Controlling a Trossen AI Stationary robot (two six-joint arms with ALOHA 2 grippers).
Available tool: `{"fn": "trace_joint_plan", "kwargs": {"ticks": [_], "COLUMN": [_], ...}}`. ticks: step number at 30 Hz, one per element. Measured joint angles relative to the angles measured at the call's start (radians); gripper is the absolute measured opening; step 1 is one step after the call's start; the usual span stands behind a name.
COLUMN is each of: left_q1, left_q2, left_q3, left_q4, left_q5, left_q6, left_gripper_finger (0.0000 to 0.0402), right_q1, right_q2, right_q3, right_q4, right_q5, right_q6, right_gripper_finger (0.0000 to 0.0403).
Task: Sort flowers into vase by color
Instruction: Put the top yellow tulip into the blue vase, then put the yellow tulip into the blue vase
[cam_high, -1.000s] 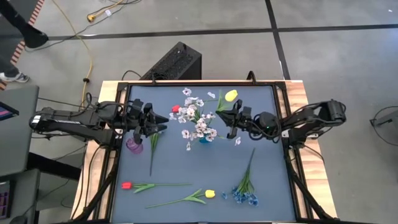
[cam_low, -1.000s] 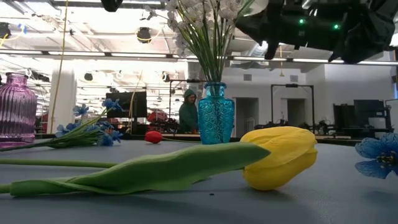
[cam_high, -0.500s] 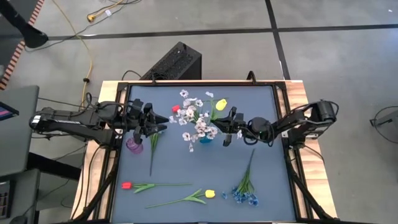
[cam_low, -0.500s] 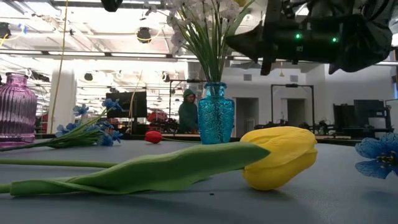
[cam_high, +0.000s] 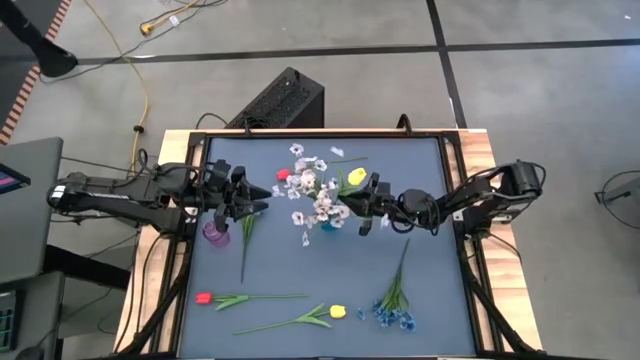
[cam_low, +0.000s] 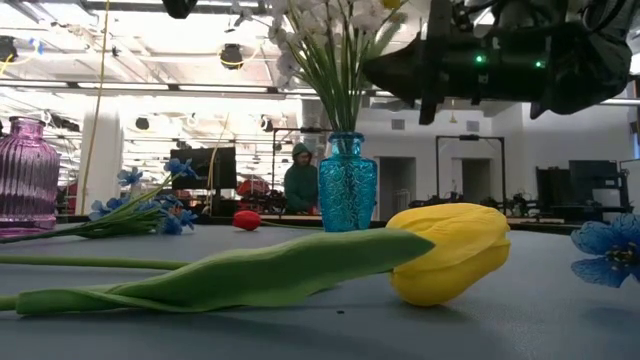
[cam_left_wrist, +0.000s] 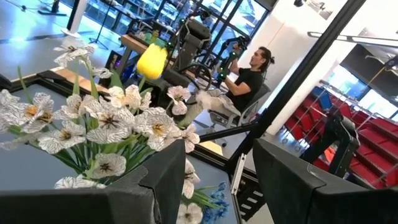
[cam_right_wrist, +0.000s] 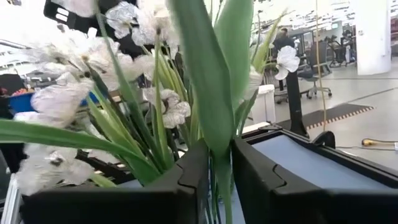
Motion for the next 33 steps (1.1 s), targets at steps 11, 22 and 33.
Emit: {"fn": "trace_joint_plan", "kwargs": {"ticks": [11, 22, 33], "left_q1": [0.000, 0.000, 0.000], "left_q2": [0.000, 0.000, -0.001], "left_q3": [0.000, 0.000, 0.000], "left_q4": [0.000, -0.004, -0.070], "left_q5": [0.003, 0.008, 0.142], "left_q6": [0.001, 0.026, 0.024], "left_gripper_finger": [0.0177, 0.0177, 0.0177], "right_q1": [-0.002, -0.002, 0.068], "right_q2": [-0.126, -0.422, -0.603], "right_q3": [0.000, 0.000, 0.083], "right_q4": [-0.281, -0.815, -1.238], "right_q5": [-0.011, -0.164, -0.316], "right_q6": [0.094, 0.096, 0.242], "right_gripper_finger": [0.0213, 0.0244, 0.0244]}}
